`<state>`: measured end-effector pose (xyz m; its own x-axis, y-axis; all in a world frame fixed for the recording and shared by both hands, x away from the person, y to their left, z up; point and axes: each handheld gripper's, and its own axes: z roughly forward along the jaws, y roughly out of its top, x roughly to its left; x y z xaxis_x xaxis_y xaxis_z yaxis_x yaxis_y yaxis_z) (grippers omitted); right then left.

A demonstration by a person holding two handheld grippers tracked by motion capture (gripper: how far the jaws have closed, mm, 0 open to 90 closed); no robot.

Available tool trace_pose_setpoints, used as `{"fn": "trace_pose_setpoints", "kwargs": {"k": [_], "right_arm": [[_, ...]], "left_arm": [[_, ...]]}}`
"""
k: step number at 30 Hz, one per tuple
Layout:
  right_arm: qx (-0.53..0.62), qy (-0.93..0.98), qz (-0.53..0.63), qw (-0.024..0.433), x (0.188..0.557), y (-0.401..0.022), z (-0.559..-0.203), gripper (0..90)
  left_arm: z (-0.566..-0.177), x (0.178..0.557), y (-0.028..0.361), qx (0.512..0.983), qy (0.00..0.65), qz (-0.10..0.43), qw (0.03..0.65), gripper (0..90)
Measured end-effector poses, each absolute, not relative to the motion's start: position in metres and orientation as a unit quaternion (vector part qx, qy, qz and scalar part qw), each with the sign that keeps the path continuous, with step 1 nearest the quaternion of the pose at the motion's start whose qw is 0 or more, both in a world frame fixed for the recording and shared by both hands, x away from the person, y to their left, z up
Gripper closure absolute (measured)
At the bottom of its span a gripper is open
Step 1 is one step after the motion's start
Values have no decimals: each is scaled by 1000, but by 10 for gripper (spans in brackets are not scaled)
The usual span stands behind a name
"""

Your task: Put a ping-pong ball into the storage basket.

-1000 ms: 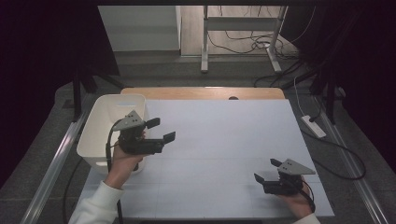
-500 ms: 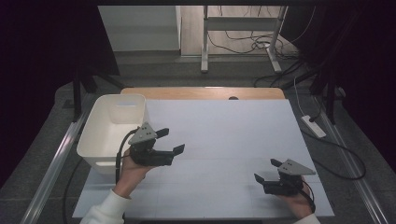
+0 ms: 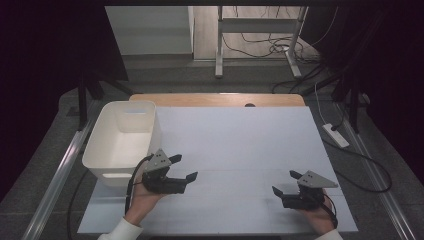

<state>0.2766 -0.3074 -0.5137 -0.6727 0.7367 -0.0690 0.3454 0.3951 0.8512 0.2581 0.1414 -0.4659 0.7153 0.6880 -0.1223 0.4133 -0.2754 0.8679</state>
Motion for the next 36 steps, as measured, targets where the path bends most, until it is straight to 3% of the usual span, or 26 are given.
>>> {"fn": "trace_pose_setpoints", "kwargs": {"k": [14, 36], "right_arm": [[337, 806, 431, 225, 276, -306, -515, 133], [329, 809, 436, 219, 276, -305, -515, 133]], "left_arm": [[-507, 242, 170, 787, 378, 129, 471, 186], [-521, 233, 176, 790, 381, 117, 467, 180]]}}
